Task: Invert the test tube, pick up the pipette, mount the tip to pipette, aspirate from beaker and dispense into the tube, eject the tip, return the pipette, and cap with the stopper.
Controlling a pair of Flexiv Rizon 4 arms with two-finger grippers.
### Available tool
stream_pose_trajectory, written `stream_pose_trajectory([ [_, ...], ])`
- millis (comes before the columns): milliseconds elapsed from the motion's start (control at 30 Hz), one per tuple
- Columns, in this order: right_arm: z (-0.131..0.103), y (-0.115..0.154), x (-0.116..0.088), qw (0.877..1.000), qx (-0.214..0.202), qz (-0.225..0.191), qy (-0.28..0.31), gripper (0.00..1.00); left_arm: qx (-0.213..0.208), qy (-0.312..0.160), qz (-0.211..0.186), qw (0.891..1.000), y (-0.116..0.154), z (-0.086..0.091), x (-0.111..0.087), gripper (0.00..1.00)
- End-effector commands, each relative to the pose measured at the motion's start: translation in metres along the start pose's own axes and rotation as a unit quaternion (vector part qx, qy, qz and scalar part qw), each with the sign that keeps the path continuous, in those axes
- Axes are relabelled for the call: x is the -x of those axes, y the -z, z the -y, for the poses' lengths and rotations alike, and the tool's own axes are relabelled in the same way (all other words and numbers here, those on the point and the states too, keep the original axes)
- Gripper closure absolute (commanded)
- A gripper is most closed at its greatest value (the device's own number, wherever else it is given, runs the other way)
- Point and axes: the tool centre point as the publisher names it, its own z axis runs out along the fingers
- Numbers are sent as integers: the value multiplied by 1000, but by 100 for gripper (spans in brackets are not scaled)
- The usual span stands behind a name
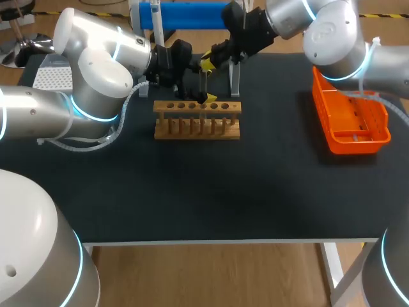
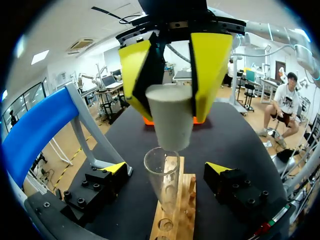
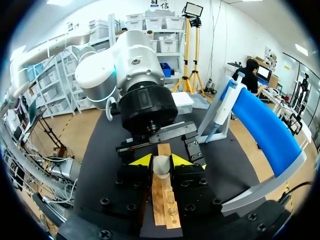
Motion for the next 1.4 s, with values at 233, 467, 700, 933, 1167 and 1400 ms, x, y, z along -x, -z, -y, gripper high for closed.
stream_pose_trajectory([
  [233, 5, -6, 2, 1000, -10, -6, -3, 100, 0, 0, -1, 1000, 1, 0, 0, 0],
  [467, 12, -8, 1, 1000, -23, -8, -4, 100, 0, 0, -1, 1000, 1, 0, 0, 0],
  [700, 7, -5, 2, 1000, -17, -4, -1, 100, 0, 0, -1, 1000, 1, 0, 0, 0],
  [933, 2, -3, 4, 1000, -10, 0, 3, 100, 0, 0, -1, 1000, 1, 0, 0, 0],
  [1167, 2, -5, 7, 1000, -9, 2, 3, 100, 0, 0, -1, 1000, 1, 0, 0, 0],
  [1400, 1, -7, 8, 1000, -8, 1, 3, 100, 0, 0, -1, 1000, 1, 0, 0, 0],
])
